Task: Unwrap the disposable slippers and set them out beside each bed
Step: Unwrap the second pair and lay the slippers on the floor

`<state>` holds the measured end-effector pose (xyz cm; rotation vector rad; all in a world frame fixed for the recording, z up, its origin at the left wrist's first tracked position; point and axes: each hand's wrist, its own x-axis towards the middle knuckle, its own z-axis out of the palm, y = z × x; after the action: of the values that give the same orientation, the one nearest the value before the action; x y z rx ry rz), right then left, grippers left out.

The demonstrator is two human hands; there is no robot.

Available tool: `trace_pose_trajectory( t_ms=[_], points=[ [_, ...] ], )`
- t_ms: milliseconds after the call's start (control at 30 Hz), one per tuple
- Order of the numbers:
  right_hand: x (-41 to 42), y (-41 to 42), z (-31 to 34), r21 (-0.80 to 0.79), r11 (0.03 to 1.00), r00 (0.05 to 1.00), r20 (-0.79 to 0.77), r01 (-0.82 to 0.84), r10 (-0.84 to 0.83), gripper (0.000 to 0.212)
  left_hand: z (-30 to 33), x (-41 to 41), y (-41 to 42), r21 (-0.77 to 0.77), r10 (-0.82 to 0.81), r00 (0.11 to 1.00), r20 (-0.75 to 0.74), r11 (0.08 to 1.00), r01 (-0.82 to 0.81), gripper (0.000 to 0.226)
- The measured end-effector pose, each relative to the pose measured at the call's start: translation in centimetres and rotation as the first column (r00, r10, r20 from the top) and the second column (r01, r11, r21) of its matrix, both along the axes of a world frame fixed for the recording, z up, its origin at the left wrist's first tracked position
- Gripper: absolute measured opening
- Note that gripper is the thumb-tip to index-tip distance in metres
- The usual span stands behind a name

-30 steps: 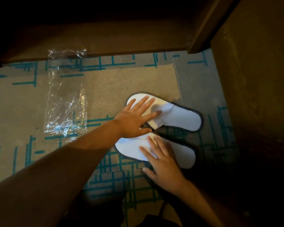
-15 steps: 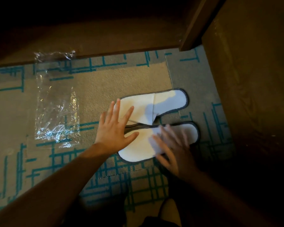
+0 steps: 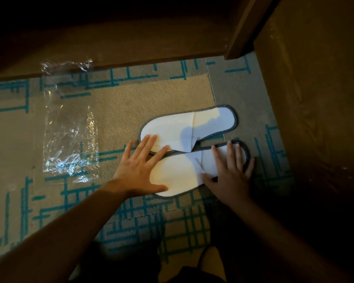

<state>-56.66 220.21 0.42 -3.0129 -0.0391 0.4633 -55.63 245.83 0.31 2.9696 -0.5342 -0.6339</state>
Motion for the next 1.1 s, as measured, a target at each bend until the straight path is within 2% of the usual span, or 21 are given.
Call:
trace_pose_trajectory(
  t_ms=[100, 200, 267, 633, 1100],
  points=[
    [1.8, -0.3, 0.8, 0.064, 0.984, 0.986, 0.003, -0.166, 0.166, 0.095, 0.4, 0.5, 0.2, -0.008, -0.008, 0.999, 0.036, 1.0, 0.009, 0.108],
    [4.5, 0.0, 2.1, 0.122, 0.932, 0.922, -0.148, -0.341, 0.357, 0.101, 0.6, 0.4, 0.7, -0.036, -0.019, 1.0, 0.009, 0.999, 0.019, 0.114],
    [5.8, 0.3, 2.2, 0.157, 0.916, 0.889, -0.229, -0.369, 0.397, 0.102, 0.5, 0.1, 0.9, -0.027, -0.029, 0.999, -0.021, 0.999, 0.028, 0.118],
    [5.5, 0.1, 2.3, 0.163, 0.939, 0.907, -0.255, -0.302, 0.336, 0.088, 1.0, 0.0, -0.4, -0.084, 0.093, 0.995, -0.045, 0.992, -0.097, 0.12],
    [7.2, -2.8, 2.3, 0.166, 0.956, 0.926, -0.257, -0.24, 0.277, 0.088, 1.3, 3.0, -3.3, -0.13, 0.058, 0.993, -0.108, 0.989, -0.071, 0.118]
  ],
)
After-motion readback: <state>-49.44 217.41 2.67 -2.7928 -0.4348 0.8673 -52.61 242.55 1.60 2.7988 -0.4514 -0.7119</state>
